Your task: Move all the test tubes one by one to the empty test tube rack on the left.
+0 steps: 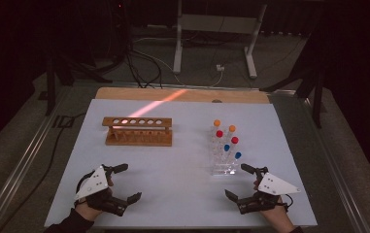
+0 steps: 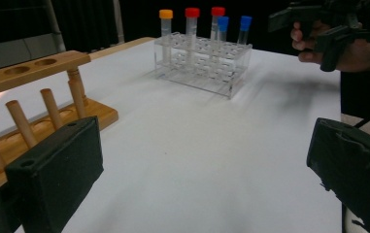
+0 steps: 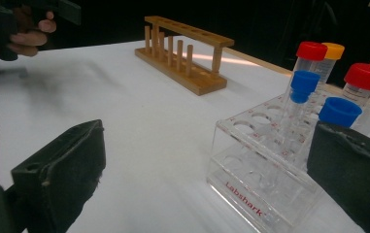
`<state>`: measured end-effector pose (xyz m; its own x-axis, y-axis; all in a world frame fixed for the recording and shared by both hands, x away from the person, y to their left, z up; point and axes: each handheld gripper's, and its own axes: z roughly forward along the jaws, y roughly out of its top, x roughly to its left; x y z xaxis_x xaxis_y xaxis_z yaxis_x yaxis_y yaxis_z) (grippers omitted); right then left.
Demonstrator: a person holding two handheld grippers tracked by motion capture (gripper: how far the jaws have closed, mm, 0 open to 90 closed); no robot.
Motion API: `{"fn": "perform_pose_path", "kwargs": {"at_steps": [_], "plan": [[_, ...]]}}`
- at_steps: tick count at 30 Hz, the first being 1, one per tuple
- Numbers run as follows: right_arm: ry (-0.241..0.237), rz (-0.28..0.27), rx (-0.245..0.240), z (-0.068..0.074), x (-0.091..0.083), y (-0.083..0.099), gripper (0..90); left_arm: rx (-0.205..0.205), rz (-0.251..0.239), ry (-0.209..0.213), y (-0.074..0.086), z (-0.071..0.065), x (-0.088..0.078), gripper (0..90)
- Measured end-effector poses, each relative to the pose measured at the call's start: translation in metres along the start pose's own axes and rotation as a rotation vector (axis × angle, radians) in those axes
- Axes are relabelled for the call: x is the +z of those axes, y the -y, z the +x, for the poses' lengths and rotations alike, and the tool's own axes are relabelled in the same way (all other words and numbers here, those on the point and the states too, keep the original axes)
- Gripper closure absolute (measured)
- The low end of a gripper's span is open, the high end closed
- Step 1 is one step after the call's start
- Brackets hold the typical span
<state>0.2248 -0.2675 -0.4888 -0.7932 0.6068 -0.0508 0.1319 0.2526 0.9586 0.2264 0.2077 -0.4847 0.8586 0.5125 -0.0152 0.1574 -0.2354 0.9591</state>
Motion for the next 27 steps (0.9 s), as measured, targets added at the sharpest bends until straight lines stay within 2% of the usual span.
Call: {"fn": "perform_pose_path", "kwargs": {"at_steps": [12,17,27], "plan": [[-0.016,0.024,0.003,0.003,0.000,-0.002,0.6,0.002,-0.014,-0.011,-0.001,0.001,-0.002,0.6],[-0.024,0.068,-0.005,0.005,0.004,-0.003,0.6,-0.001,-0.014,-0.008,-0.001,0.001,-0.001,0.6],[-0.045,0.059,0.001,0.013,0.003,-0.018,0.6,-0.008,-0.018,-0.010,-0.001,0.002,-0.002,0.7]]}}
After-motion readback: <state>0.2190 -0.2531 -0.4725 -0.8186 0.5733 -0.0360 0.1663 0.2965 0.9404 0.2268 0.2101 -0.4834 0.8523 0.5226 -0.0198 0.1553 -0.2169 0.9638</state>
